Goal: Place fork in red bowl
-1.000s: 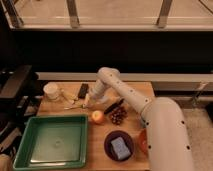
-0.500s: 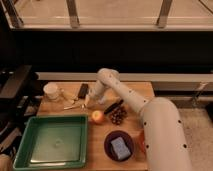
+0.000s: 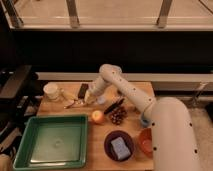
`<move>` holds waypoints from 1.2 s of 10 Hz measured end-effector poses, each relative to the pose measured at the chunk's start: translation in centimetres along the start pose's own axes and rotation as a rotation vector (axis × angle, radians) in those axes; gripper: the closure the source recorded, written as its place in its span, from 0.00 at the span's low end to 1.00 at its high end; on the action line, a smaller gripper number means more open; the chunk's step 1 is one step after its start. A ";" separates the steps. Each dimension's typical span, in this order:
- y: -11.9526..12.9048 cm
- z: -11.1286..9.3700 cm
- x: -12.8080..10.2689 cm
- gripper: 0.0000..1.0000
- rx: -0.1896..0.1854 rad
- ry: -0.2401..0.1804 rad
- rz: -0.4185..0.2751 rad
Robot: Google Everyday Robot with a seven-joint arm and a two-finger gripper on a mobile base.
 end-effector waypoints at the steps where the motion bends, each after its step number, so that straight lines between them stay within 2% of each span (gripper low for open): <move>1: -0.7 -1.6 0.1 1.00 0.016 0.025 -0.004; 4: -0.8 -4.9 -0.2 1.00 0.048 0.067 -0.006; 6: 0.3 -7.3 -1.1 1.00 0.072 0.071 0.014; 10: 3.7 -14.8 -4.4 1.00 0.121 0.089 0.075; 11: 4.4 -17.3 -5.8 1.00 0.135 0.093 0.092; 12: 4.8 -18.7 -6.8 1.00 0.140 0.098 0.105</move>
